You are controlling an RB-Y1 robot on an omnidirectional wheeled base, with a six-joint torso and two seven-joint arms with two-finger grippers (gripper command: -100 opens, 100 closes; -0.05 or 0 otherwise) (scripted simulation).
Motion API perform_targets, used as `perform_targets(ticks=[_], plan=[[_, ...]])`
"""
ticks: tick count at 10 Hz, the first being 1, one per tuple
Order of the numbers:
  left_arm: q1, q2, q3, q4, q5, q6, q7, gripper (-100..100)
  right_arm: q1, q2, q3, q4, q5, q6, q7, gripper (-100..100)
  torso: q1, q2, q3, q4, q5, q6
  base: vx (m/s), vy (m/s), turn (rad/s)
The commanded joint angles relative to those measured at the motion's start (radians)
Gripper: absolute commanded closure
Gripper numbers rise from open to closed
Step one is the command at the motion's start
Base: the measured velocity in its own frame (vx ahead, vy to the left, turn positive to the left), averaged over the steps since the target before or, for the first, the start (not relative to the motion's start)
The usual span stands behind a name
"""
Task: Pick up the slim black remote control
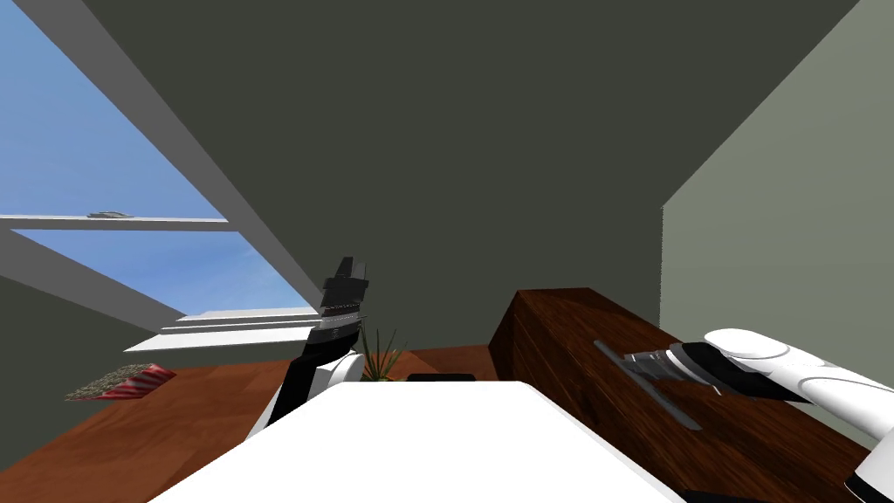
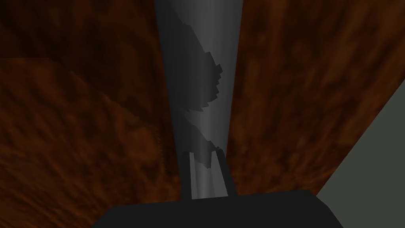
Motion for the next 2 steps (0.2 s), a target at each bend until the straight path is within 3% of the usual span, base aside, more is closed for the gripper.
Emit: perform_targets(ticks=[1,2], plan=[[0.0,0.0,0.0,0.0,0.0,0.0,0.0,0,0.0,0.0,0.0,0.0,0.0,0.0,0.0,100,0.0,0.0,0.0,0.0,0.0,0.0,0.0,0.0,0.0],[0.0,0.0,0.0,0.0,0.0,0.0,0.0,0,0.002,-0.001,0.0,-0.003,0.0,0.0,-0.003,0,0.0,0.0,0.0,0.0,0.0,0.0,0.0,0.0,0.0]])
